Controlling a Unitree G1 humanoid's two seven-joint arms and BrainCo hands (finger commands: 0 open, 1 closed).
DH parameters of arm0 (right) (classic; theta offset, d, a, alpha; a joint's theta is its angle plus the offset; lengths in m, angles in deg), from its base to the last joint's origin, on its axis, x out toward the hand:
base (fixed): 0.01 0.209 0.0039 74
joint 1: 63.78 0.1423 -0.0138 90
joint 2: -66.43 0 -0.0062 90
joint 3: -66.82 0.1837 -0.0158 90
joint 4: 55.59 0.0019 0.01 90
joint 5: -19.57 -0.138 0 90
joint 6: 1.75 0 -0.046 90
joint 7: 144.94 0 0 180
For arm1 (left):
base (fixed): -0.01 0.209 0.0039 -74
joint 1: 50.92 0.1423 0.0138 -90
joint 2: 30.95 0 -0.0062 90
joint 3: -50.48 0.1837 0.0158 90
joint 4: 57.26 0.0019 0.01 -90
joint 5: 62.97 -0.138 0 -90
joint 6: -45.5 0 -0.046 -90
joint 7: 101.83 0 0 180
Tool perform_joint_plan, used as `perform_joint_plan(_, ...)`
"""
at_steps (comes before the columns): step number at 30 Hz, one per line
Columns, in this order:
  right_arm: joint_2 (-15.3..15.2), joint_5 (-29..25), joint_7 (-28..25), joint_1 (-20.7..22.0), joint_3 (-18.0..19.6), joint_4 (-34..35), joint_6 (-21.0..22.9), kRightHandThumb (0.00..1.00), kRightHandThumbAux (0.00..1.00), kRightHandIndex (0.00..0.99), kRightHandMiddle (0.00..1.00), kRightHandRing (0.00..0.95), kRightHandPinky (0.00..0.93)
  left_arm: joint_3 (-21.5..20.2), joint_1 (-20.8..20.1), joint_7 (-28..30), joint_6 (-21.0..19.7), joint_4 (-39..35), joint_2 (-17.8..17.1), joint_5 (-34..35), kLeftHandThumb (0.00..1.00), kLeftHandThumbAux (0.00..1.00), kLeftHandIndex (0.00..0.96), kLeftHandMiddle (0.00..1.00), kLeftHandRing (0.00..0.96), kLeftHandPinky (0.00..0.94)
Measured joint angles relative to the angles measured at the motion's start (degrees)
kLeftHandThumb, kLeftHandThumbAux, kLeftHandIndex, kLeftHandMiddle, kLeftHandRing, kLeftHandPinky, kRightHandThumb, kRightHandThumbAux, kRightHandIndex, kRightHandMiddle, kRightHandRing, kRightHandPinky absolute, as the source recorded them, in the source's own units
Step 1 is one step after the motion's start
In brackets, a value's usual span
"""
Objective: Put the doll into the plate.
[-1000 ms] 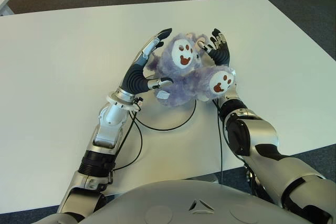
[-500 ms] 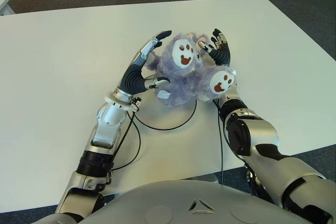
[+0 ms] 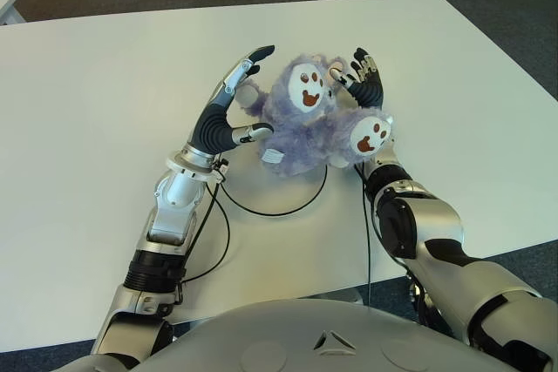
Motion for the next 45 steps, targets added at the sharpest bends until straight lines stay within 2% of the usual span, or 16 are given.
perform_joint_plan(21,-0.3,0.2,0.2,0.0,-0.2,-0.2,0.2,0.101,0.78,0.094,0.046,0.046,0.093,-5.1,-0.6,-0.9,0.4,0.9,-0.3,1.1,0.0,0.308,0.0,0.097,0.023,0.0)
perform_joint_plan(33,-0.4,0.2,0.2,0.0,-0.2,-0.2,0.2,0.09,0.773,0.09,0.046,0.046,0.094,-7.1,-1.1,-3.4,4.1,2.1,-0.6,0.3,0.0,0.289,0.0,0.09,0.022,0.0)
perform_joint_plan(45,-0.3,0.2,0.1,0.0,-0.2,-0.2,0.2,0.098,0.773,0.089,0.046,0.045,0.095,-9.2,-2.9,-4.1,5.4,4.9,-1.5,0.3,0.0,0.287,0.0,0.059,0.009,0.0)
